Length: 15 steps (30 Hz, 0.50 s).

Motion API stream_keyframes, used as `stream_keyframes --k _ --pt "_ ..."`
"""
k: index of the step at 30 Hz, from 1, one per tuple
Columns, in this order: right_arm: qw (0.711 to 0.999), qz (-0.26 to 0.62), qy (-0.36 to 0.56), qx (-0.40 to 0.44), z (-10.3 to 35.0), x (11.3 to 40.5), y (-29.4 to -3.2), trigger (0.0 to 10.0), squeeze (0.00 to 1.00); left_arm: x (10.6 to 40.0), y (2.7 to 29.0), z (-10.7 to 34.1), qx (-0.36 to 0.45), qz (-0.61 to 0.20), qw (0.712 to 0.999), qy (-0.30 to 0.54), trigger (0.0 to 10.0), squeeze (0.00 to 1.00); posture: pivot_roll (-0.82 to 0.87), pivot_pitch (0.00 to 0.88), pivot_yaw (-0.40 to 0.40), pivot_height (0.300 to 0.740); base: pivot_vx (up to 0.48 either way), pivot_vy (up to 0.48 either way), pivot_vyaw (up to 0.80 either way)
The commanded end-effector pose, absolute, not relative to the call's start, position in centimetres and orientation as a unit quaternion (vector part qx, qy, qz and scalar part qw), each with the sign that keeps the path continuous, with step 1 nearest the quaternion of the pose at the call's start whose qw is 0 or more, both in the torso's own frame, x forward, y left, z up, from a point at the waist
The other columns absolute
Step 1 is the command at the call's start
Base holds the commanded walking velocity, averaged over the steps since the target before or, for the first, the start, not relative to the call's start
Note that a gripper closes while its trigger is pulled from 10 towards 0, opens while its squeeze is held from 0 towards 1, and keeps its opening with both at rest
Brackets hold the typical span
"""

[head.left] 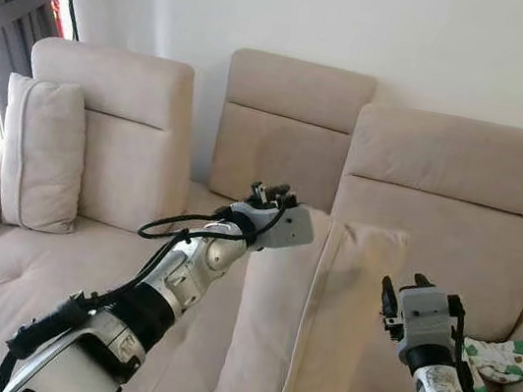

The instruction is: Move the pillow to the sofa from floor

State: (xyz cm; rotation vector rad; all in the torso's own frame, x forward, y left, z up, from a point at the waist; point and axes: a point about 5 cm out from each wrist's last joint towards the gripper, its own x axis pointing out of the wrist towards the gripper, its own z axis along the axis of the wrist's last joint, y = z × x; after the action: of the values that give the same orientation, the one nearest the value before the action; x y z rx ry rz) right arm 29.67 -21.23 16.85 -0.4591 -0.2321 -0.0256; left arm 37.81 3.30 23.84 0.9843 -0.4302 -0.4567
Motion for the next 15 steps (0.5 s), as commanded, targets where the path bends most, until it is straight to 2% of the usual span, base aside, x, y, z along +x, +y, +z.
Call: stream_keyframes --k 1,2,4,5,6,7,9,11,12,14,15 --pt "0.965 0.001 -0.129 -0.229 17.3 29.7 -20.7 10.0 0.0 37.9 3.5 23.9 0.448 -0.21 0.845 -0.2 10.0 0.0 0.1 0.0 0.041 0.74 0.0 0.0 0.0" --pt "0.964 0.004 -0.132 -0.229 17.4 29.6 -20.5 10.0 0.0 37.9 3.6 23.8 0.439 -0.209 0.851 -0.198 10.0 0.0 0.1 0.0 0.041 0.74 0.0 0.0 0.0" --pt "0.964 0.024 -0.148 -0.219 17.5 29.2 -19.7 10.0 0.0 37.9 3.8 23.2 0.369 -0.21 0.888 -0.177 10.0 0.0 0.1 0.0 0.041 0.74 0.0 0.0 0.0" --pt "0.964 0.024 -0.148 -0.219 17.5 29.2 -19.7 10.0 0.0 37.9 3.8 23.2 0.369 -0.21 0.888 -0.177 10.0 0.0 0.1 0.0 0.041 0.74 0.0 0.0 0.0" --pt "0.963 0.032 -0.164 -0.211 17.6 28.8 -19.1 10.0 0.0 37.7 4.0 21.9 0.284 -0.22 0.923 -0.139 10.0 0.0 0.1 0.0 0.04 0.74 0.0 0.0 0.0" --pt "0.963 0.032 -0.164 -0.211 17.6 28.8 -19.1 10.0 0.0 37.7 4.0 21.9 0.284 -0.22 0.923 -0.139 10.0 0.0 0.1 0.0 0.04 0.74 0.0 0.0 0.0" --pt "0.961 0.033 -0.18 -0.206 17.7 28.4 -18.7 10.0 0.0 37.3 4.1 20.7 0.212 -0.237 0.941 -0.113 10.0 0.0 0.1 0.0 0.039 0.74 0.0 0.0 0.0" --pt "0.96 0.033 -0.186 -0.205 17.8 28.3 -18.6 10.0 0.0 37.1 4.0 20.4 0.19 -0.243 0.945 -0.107 10.0 0.0 0.1 0.0 0.039 0.74 0.0 0.0 0.0" --pt "0.96 0.034 -0.192 -0.201 17.7 28.0 -18.2 10.0 0.0 36.6 4.1 19.8 0.146 -0.249 0.952 -0.1 10.0 0.0 0.1 0.0 0.042 0.74 0.0 0.0 0.0" --pt "0.96 0.034 -0.192 -0.201 17.7 28.0 -18.2 10.0 0.0 36.6 4.1 19.8 0.146 -0.249 0.952 -0.1 10.0 0.0 0.1 0.0 0.042 0.74 0.0 0.0 0.0" --pt "0.96 0.035 -0.195 -0.199 17.6 27.8 -18.1 10.0 0.0 36.3 4.2 19.5 0.116 -0.252 0.956 -0.096 10.0 0.0 0.1 0.0 0.042 0.74 0.0 0.0 0.0"
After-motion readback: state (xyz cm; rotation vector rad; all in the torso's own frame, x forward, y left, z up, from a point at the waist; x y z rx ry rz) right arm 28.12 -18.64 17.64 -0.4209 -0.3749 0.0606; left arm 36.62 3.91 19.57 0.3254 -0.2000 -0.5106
